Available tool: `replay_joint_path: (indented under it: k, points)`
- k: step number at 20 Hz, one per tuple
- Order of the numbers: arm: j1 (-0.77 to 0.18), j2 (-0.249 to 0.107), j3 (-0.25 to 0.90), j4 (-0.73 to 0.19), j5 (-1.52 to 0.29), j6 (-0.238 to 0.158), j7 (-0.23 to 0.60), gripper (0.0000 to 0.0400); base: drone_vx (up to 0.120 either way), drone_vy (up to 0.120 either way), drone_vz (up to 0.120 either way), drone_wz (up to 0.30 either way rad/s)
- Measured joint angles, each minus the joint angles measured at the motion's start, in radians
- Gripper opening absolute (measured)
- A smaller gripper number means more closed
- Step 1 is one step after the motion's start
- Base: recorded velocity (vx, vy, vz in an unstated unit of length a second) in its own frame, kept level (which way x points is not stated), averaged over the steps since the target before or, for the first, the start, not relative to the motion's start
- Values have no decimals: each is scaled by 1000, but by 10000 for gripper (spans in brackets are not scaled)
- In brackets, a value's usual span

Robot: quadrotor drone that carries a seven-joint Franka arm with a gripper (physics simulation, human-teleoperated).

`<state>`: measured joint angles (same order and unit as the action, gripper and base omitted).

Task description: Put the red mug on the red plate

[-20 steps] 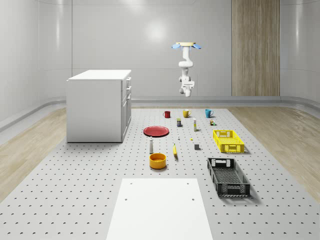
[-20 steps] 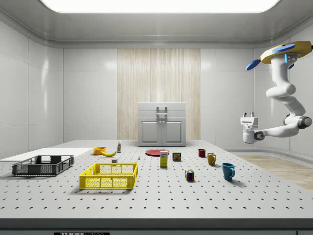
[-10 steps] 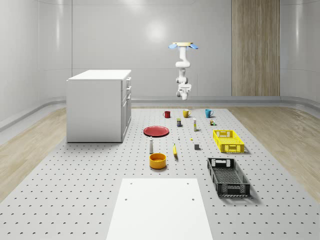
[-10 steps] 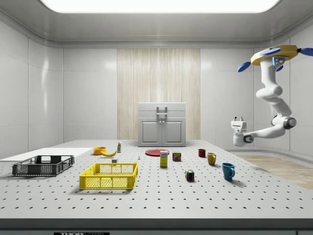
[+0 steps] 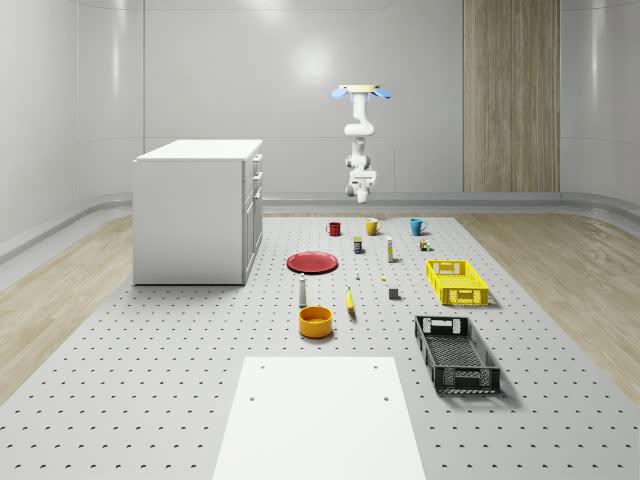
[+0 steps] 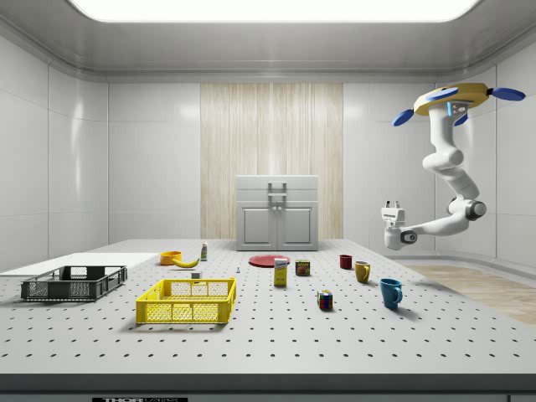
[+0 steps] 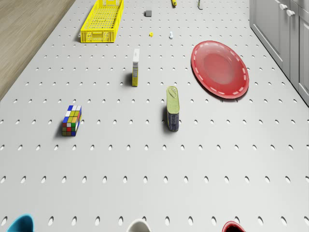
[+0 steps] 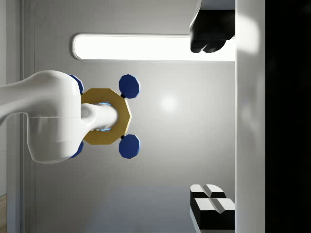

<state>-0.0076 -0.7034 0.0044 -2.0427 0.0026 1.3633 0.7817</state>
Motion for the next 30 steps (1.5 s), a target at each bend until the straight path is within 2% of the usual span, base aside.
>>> replay_joint_path:
  k: [3, 5, 30]
  points:
    - [0, -1, 0, -1, 0, 2, 0, 400, 120, -120, 0, 0]
    - [-1, -2, 1, -1, 0, 3, 0, 400, 0, -20, 0, 0]
    - [-12, -15, 33, -14, -45, 22, 5, 400, 0, -120, 0, 0]
